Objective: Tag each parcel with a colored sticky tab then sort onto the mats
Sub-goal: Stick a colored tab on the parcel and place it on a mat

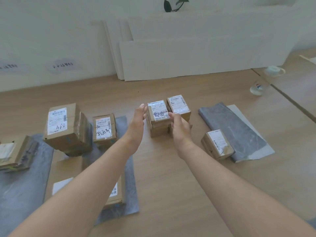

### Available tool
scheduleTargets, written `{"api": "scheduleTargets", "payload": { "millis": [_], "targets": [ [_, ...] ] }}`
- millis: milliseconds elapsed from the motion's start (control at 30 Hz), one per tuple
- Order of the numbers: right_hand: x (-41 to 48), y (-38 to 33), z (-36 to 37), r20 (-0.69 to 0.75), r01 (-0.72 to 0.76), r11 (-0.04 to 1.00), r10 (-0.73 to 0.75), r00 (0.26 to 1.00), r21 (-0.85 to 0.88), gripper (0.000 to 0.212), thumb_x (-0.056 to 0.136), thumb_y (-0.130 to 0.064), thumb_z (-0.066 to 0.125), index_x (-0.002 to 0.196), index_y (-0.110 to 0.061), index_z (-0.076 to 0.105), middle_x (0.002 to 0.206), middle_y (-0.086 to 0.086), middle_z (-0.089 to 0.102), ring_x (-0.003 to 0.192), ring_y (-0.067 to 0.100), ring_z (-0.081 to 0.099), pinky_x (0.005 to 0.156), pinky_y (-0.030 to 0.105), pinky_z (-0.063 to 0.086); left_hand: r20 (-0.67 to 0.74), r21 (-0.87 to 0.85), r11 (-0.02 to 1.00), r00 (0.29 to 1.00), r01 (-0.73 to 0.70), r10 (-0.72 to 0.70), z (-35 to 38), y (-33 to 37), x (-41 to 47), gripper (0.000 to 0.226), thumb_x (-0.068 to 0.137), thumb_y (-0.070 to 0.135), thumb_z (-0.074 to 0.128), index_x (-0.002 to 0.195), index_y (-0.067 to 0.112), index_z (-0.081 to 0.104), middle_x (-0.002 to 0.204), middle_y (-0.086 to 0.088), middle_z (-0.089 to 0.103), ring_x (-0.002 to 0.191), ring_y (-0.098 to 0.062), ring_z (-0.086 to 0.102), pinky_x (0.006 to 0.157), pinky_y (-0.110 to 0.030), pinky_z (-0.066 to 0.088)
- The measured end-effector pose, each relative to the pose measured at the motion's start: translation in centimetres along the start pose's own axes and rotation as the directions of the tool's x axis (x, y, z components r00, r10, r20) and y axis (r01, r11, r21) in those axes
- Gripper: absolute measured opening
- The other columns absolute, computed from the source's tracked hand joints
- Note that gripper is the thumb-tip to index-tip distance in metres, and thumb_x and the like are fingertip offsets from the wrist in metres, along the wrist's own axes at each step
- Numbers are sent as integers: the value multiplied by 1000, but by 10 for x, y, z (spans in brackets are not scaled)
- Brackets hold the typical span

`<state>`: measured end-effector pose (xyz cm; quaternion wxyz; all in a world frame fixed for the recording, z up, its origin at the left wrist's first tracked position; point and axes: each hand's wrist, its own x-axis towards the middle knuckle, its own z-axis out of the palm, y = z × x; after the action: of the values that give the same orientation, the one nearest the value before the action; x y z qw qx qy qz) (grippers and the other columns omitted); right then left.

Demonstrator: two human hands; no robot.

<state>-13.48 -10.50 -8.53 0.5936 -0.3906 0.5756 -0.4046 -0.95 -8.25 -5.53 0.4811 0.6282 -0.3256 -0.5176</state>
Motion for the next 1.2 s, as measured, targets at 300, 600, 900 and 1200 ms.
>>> {"api": "scheduleTargets", "payload": {
  "millis": [300,600,900,1200],
  "targets": [
    [100,16,-15,46,-71,994,75,996,-82,27,102,-37,50,92,-24,72,103,-13,73,108,6,64,92,25,46,-112,-12,993,986,121,-121,31,-36,76,56,104,52,26,151,25,41,158,3,37,147,-17,29,123,-41,18],
    [145,28,-11,106,-121,985,134,985,-123,52,99,-37,45,124,7,55,132,23,56,107,36,65,96,46,50,-179,-103,972,957,212,-228,41,-62,124,46,105,49,26,139,31,52,132,8,58,126,-11,50,116,-37,28],
    [131,27,-9,100,-91,993,98,990,-78,23,97,-34,46,80,-21,40,71,-1,33,66,15,31,61,35,25,-196,-116,972,955,203,-222,32,-64,113,49,103,54,29,129,22,56,115,10,60,127,-25,50,117,-40,32],
    [83,2,-10,79,46,998,-43,996,-39,24,96,-34,46,76,-20,43,71,-1,39,69,16,35,65,35,29,-157,-82,992,982,96,-108,17,-37,67,59,101,57,31,123,14,65,129,2,61,123,-25,56,113,-38,36]
  ]
}}
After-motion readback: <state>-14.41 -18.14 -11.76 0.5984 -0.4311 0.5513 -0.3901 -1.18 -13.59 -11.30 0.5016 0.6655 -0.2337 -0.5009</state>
